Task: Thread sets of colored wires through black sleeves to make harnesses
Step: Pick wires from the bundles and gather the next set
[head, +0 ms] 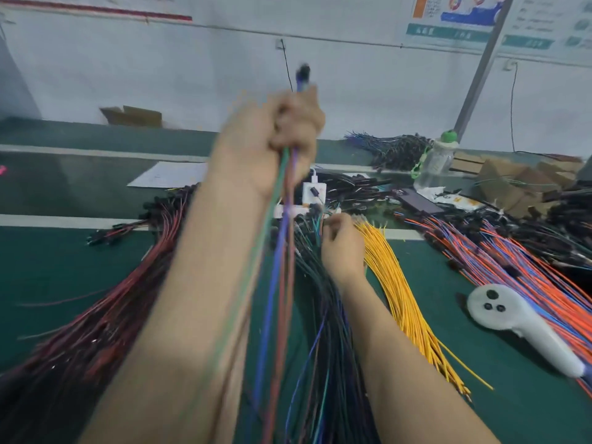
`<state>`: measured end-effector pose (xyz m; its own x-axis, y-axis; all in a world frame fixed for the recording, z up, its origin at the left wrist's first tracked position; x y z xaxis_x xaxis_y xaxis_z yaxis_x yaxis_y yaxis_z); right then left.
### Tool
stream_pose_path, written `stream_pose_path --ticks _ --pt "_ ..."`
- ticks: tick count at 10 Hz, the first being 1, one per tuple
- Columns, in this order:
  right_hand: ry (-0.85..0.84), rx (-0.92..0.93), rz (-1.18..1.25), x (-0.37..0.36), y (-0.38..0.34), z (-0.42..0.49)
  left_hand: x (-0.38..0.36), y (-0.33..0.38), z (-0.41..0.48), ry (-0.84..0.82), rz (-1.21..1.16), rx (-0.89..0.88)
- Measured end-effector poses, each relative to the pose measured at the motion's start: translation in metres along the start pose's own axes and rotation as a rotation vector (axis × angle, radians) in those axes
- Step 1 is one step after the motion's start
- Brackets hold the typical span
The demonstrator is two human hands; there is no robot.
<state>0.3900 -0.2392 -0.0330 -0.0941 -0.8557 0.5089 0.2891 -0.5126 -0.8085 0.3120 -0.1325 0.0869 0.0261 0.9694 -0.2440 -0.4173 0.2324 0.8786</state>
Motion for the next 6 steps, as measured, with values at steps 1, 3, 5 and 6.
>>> stream_pose_path --ticks 1,3,5,6 --pt "-0.171 0.038 -0.265 -0.006 0.012 0.007 -0.015 -0.039 -0.015 0.087 -0.283 0.174" --pt "-0.085 -0.116 0.345 0.026 0.03 -0.005 0.003 -0.127 -0.044 0.358 0.002 0.285" --pt "-0.284 -0.091 0.468 0.02 0.027 -0.027 0.012 -0.157 -0.057 0.194 0.415 0.303" --pt "-0.263 -0.119 0.458 0.019 0.031 -0.026 0.013 -0.159 -0.056 0.109 0.515 0.293"
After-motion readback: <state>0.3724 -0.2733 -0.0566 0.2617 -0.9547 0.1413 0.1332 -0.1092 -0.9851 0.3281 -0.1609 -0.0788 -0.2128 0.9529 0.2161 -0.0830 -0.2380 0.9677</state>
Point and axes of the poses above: each hand's wrist, its own z-axis towards the middle knuckle, its own x-axis out of the back of the hand, y = z × x, the point moved 4 cm from there along z, towards the middle knuckle, and after that the axes turned 4 degrees about -x, right-handed, at the moved point
